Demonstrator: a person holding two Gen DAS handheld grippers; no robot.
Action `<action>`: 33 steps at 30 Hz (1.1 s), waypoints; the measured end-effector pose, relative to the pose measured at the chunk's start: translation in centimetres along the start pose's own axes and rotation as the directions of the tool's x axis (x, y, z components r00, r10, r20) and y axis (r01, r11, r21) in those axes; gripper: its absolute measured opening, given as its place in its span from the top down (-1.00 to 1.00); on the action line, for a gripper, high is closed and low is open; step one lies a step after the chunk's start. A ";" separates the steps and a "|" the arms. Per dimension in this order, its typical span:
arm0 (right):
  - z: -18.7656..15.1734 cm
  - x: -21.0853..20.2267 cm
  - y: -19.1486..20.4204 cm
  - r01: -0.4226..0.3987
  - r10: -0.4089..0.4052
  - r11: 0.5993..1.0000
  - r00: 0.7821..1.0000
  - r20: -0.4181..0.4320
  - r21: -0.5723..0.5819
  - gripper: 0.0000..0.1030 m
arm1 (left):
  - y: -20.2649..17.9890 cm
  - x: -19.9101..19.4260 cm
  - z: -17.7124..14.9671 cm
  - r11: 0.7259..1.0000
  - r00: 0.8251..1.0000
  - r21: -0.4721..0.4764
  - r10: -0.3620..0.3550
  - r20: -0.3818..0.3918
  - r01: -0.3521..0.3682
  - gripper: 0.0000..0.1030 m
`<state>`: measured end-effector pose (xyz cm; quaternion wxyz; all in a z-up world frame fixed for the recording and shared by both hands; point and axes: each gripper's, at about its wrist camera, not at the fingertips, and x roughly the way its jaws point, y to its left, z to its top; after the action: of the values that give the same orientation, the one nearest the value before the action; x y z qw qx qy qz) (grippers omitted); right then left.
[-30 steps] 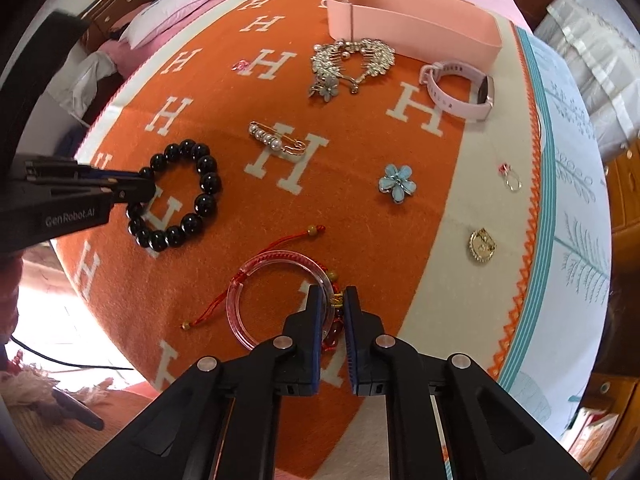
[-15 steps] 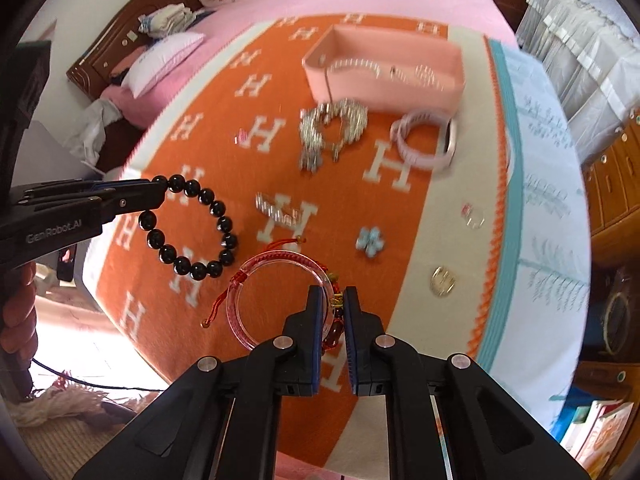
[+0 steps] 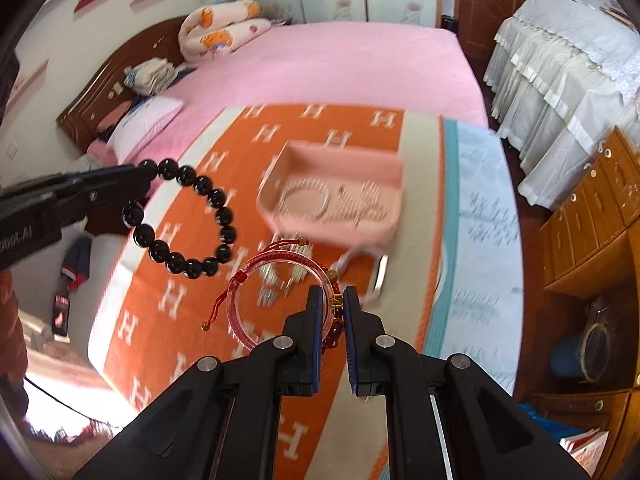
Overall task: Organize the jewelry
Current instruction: 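Carry both bracelets into the pink box and open both tools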
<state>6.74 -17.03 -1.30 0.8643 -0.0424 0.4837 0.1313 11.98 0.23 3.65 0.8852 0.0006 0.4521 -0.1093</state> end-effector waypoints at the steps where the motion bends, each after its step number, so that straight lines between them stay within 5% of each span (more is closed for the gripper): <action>1: 1.1 0.0 -0.5 0.001 -0.001 1.000 1.000 0.007 0.011 0.81 | -0.3 0.2 0.7 1.000 1.000 0.005 0.002 0.004 -0.002 0.77; 10: 8.7 4.9 -4.9 0.005 -0.005 0.990 1.000 -0.003 0.139 0.81 | -1.5 8.0 5.0 1.000 0.998 0.011 0.019 -0.055 -0.018 0.77; 16: 11.2 10.9 -7.4 0.008 -0.001 0.974 0.999 -0.032 0.227 0.81 | -0.9 15.2 5.0 0.998 0.993 -0.003 0.058 -0.101 -0.058 0.76; 23: 12.4 17.7 -7.0 0.023 -0.001 0.981 0.993 -0.116 0.191 0.81 | 1.6 20.2 4.6 0.995 0.985 -0.072 0.064 -0.158 -0.076 0.73; 28: 12.3 20.9 -6.8 0.018 0.010 0.985 0.986 -0.164 0.173 0.81 | 2.6 20.1 4.1 0.993 0.985 -0.085 0.068 -0.156 -0.082 0.11; 33: 12.1 22.9 -6.3 0.009 0.019 0.990 0.980 -0.196 0.142 0.63 | 3.6 20.0 3.2 0.988 0.980 -0.124 0.064 -0.191 -0.089 0.07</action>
<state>29.81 -16.45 -14.63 0.8128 0.0077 0.5749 0.0937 26.62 -0.45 -10.80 0.8408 -0.0302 0.5387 -0.0446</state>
